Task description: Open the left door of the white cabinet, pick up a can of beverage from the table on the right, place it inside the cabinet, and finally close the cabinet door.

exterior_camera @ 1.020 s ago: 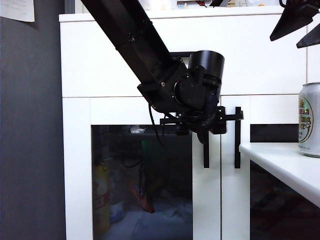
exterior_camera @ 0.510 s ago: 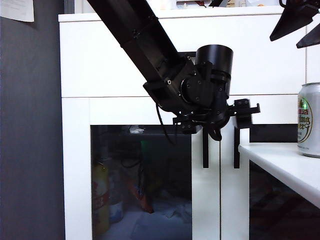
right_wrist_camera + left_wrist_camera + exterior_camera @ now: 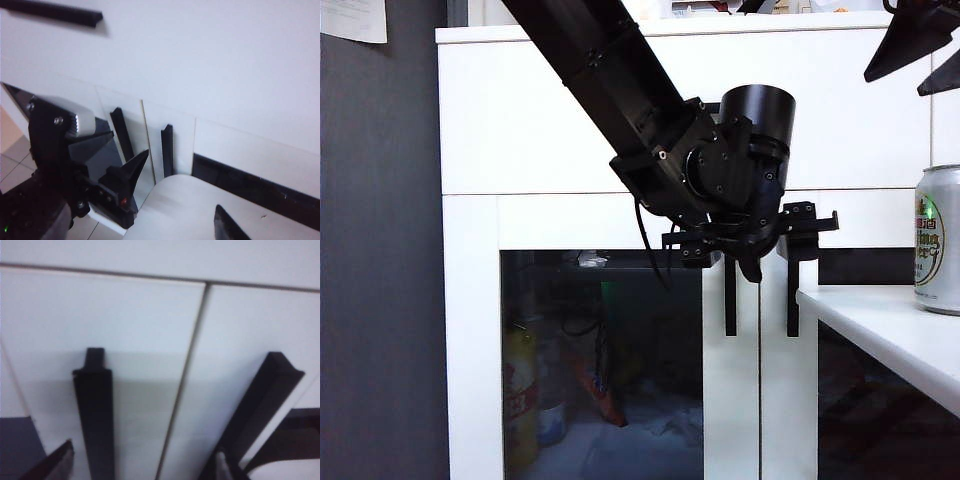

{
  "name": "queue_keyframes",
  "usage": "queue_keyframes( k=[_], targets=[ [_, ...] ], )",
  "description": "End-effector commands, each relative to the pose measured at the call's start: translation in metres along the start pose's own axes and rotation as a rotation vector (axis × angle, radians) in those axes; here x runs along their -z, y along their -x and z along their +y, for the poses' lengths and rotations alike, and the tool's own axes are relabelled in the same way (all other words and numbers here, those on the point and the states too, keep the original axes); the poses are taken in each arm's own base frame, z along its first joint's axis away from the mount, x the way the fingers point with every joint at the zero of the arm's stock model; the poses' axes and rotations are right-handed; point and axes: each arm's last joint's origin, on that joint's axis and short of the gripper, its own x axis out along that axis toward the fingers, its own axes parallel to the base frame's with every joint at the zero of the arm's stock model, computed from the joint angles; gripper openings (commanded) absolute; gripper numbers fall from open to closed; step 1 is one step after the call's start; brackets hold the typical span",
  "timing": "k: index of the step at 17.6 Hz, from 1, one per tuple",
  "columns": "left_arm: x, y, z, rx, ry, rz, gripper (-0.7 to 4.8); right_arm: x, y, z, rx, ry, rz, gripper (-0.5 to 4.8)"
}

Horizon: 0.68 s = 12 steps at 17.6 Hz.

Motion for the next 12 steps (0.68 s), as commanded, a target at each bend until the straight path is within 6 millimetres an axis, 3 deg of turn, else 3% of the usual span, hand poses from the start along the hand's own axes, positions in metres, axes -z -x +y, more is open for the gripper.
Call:
queue_keyframes(
  k=[1,9,10,12],
  targets=[
    [-0.0037,-0.0022,0.0038,-0.028,0.038,-0.016,3.68,-0.0025,0.0012,0.0002,0.0,0.016,-0.016,3.67],
    [0.0005,-0.0084,0.0108,-0.034,0.072,-0.01,3.66,-0.0024,0.0011,-0.0006,0.017,0.027,-0.014,3.67],
    [0.0005,-0.0084,0.0108,-0.034,0.068,-0.01,3.39,-0.0023,0.0011,-0.0006,0.017,0.026,-0.014,3.67],
    [0.0004,-0.0084,0.0108,-0.034,0.07,-0.011,1.53,-0.0023,0.0011,-0.0006,0.016,0.026,-0.014,3.67]
  ],
)
